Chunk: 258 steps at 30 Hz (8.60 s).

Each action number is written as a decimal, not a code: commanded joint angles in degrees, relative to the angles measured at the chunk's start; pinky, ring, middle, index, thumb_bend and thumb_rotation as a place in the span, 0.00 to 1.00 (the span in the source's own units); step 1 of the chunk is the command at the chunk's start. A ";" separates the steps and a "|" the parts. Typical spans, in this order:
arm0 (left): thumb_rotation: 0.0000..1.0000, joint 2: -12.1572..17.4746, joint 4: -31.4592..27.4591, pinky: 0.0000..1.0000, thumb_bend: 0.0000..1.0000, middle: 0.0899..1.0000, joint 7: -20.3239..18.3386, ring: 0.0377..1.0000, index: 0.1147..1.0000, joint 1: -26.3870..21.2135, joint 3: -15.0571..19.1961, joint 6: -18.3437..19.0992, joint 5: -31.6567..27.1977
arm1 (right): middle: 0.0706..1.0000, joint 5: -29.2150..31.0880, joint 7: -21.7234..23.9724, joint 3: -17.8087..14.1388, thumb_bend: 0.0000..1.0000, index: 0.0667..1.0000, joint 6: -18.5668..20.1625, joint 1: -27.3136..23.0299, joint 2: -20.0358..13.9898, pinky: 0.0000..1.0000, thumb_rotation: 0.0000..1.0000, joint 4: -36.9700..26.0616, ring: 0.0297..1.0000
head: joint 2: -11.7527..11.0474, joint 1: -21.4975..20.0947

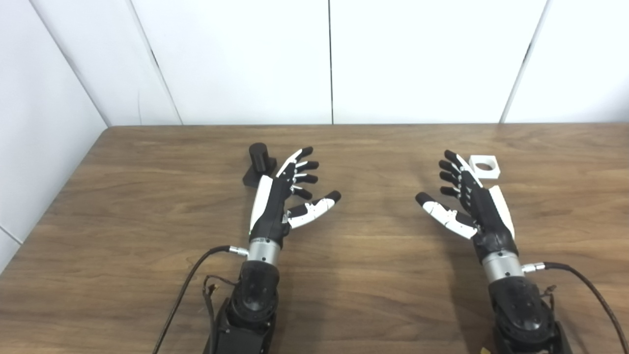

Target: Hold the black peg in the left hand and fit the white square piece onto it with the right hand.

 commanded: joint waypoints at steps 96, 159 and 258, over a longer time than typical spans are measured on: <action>0.07 10.24 23.35 0.97 0.52 0.83 20.97 0.89 0.42 -13.00 -3.92 18.71 22.74 | 0.87 -1.03 -0.42 -0.86 0.60 0.91 -1.25 -1.07 -0.38 0.71 0.39 -2.62 0.81 | 1.41 -2.21; 0.09 18.72 5.42 1.00 0.51 0.89 -9.54 0.95 0.43 -6.22 -12.95 -10.27 9.68 | 0.86 -2.50 -0.63 -0.44 0.58 0.90 -1.35 -1.67 -0.26 0.70 0.39 -3.24 0.82 | 2.98 -7.30; 0.08 17.12 7.44 0.96 0.52 0.86 -4.24 0.92 0.42 -5.18 -11.14 -6.68 19.96 | 0.87 -14.63 16.93 4.24 0.65 0.77 0.22 -27.72 -30.38 0.73 0.32 12.16 0.86 | 3.55 -15.48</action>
